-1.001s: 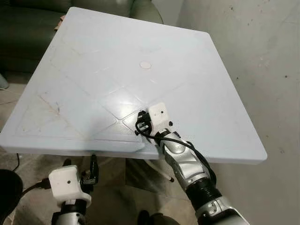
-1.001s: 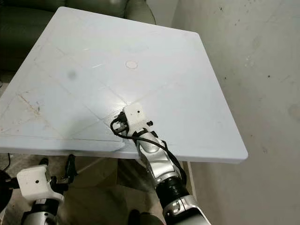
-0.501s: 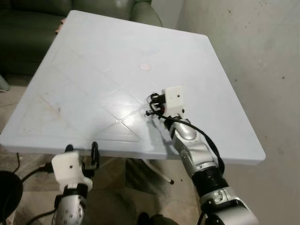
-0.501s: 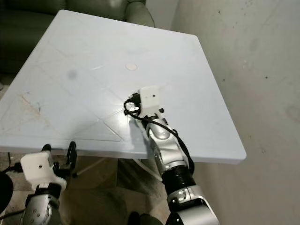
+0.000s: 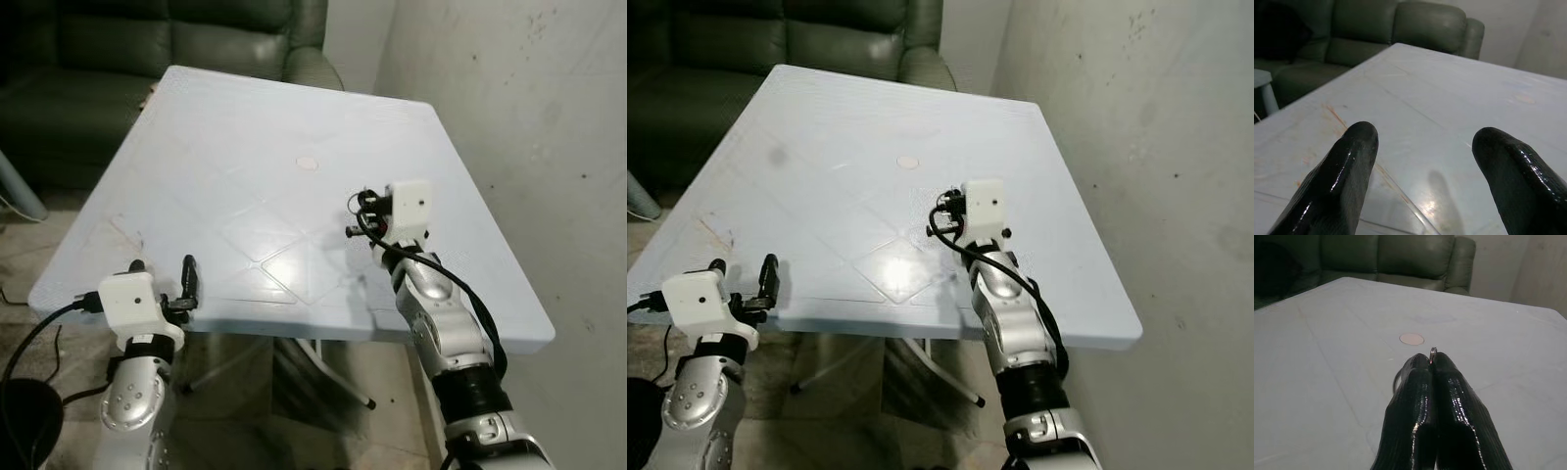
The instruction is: Hang keys on a hook
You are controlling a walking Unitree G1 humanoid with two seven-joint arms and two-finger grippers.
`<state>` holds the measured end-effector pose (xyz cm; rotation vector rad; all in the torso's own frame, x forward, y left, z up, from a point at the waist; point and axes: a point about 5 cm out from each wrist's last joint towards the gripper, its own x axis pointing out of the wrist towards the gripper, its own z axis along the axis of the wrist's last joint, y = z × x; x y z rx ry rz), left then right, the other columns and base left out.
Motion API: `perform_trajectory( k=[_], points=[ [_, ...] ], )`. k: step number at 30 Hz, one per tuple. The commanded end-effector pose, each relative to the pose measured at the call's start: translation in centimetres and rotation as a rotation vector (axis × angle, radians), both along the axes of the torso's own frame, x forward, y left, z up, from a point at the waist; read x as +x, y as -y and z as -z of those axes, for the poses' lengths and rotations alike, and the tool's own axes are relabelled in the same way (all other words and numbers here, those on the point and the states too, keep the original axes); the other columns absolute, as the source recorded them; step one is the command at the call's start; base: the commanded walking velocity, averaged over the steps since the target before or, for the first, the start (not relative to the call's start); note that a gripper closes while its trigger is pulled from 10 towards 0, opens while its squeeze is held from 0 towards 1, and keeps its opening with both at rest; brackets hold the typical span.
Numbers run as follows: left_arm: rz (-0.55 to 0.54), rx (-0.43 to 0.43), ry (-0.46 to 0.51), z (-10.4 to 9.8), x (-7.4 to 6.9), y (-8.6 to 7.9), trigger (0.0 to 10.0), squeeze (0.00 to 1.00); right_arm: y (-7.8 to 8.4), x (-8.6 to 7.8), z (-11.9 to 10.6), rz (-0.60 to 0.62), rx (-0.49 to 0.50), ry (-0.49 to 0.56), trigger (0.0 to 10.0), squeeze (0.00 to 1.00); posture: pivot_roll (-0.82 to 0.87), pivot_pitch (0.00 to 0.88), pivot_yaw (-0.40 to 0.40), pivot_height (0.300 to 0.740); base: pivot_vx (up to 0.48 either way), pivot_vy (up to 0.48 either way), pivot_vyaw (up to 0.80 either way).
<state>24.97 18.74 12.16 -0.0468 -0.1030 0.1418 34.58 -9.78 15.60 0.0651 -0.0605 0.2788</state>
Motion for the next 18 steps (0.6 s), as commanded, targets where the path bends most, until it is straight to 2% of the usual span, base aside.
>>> perform_trajectory(
  k=[1,4,5,8,11,18],
  points=[
    [0.004,-0.005,-0.021,0.2,0.3,0.0,10.0,0.0,0.7,-0.3,-0.5,0.0,0.029,0.026,10.0,0.0,0.02,0.0,-0.097,0.74,0.0,0.0,0.0],
    [0.004,-0.006,-0.021,0.2,0.4,-0.1,10.0,0.0,0.7,-0.4,-0.6,0.001,0.029,0.025,10.0,0.0,0.02,0.0,-0.097,0.74,0.0,0.0,0.0],
    [0.003,-0.011,-0.024,0.2,0.6,-0.2,10.0,0.0,0.9,-0.8,-0.1,-0.034,0.028,0.045,10.0,0.0,0.01,0.0,-0.094,0.74,0.0,0.0,0.0],
    [-0.017,0.043,-0.043,0.1,0.8,-0.8,10.0,0.0,2.2,-1.8,1.6,-0.073,0.031,0.039,10.0,0.0,0.0,0.0,-0.085,0.74,0.0,0.0,0.0],
    [-0.018,0.059,-0.053,0.2,0.7,-1.1,10.0,0.0,2.6,-2.0,1.8,-0.065,0.019,0.045,10.0,0.0,0.0,0.0,-0.085,0.74,0.0,0.0,0.0],
    [-0.051,-0.015,-0.061,0.3,1.0,-2.1,10.0,0.0,3.2,-2.3,2.4,-0.019,0.005,0.041,10.0,0.0,-0.01,0.0,-0.077,0.74,0.0,0.0,0.0]
  ],
)
